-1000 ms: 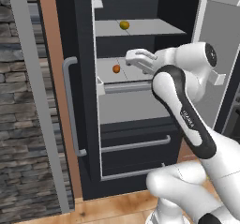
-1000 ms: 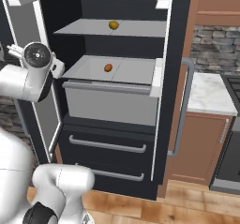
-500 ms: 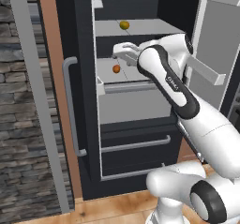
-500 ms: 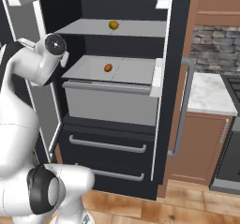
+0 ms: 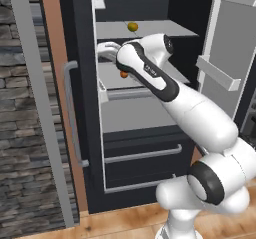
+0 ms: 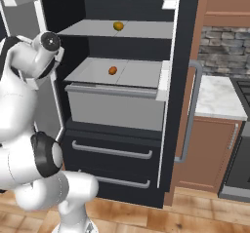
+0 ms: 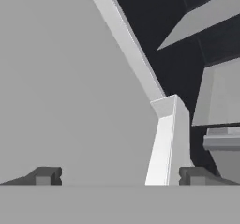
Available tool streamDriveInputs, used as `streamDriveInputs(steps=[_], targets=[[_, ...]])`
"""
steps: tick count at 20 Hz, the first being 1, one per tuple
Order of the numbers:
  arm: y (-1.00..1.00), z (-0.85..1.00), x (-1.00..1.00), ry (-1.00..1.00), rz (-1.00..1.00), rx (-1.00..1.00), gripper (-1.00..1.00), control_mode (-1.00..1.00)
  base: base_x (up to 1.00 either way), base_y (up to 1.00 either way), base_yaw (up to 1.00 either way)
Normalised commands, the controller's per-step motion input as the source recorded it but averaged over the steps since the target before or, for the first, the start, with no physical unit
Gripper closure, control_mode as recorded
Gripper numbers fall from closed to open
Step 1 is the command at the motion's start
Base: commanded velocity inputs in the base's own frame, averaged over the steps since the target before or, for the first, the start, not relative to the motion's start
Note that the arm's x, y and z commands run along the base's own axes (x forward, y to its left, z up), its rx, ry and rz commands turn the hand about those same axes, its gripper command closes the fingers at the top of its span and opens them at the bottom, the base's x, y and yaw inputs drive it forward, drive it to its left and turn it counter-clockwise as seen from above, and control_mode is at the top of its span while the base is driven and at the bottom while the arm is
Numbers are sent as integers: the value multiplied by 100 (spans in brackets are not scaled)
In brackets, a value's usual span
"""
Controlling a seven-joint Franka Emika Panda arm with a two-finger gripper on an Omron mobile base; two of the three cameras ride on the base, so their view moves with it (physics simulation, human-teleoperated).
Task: Retrieve the orange and mango from the fridge and place them into the bowl on the dining table.
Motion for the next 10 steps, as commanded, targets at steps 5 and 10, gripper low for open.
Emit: streamDriveInputs(steps=[5, 10], targets=[[84, -2, 50, 0, 3, 0, -100, -100, 0, 0, 0], [91, 5, 3, -6, 4, -6, -100, -100, 0, 0, 0]])
